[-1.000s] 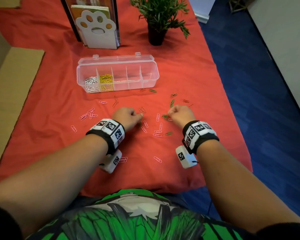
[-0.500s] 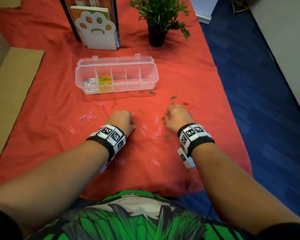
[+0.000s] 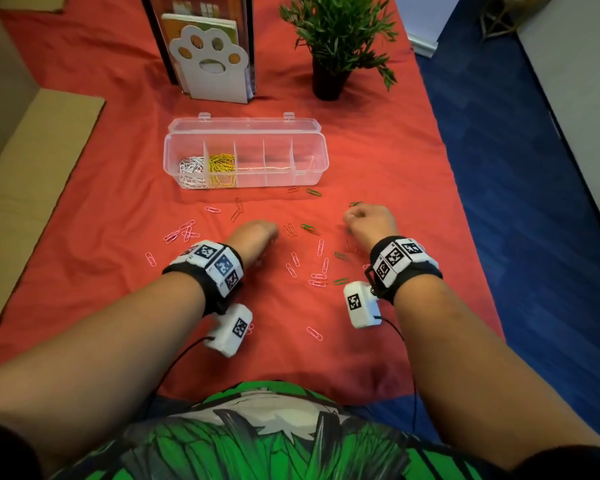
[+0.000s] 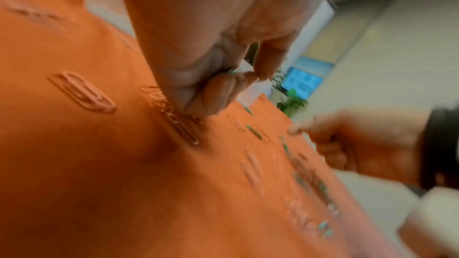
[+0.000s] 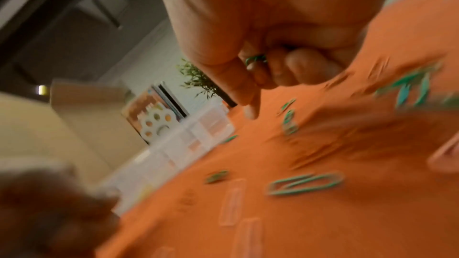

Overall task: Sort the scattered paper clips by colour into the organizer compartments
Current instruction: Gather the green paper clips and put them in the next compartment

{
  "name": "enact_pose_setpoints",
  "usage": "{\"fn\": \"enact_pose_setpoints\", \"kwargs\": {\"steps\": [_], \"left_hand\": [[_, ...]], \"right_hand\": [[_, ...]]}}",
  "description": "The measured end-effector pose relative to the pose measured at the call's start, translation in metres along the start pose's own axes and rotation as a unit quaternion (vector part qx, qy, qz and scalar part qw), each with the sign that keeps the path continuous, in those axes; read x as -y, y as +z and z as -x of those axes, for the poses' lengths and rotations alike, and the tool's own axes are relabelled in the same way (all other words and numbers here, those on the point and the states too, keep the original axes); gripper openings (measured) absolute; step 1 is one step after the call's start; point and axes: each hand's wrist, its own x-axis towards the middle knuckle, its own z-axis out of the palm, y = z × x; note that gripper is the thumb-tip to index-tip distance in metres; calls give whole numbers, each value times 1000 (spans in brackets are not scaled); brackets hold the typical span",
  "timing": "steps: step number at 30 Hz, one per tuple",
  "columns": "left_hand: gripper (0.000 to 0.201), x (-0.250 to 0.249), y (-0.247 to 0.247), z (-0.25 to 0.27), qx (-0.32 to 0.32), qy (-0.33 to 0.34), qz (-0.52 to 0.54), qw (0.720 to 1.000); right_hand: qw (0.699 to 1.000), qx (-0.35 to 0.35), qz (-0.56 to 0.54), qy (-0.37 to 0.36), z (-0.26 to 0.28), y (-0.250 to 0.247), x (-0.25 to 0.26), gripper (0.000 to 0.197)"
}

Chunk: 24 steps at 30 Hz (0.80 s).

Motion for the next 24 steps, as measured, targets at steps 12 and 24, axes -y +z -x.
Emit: {"fn": "enact_pose_setpoints", "kwargs": {"steps": [12,24], "left_hand": [[29,-21,6,-13,8,-13,190,982],[27,-26,21,-33,-96,187,-314,926]], "right_hand": [[975,-27,218,-20,-21,15,-5,38],[931,102,-334,109,-19,9,-10,27]]}}
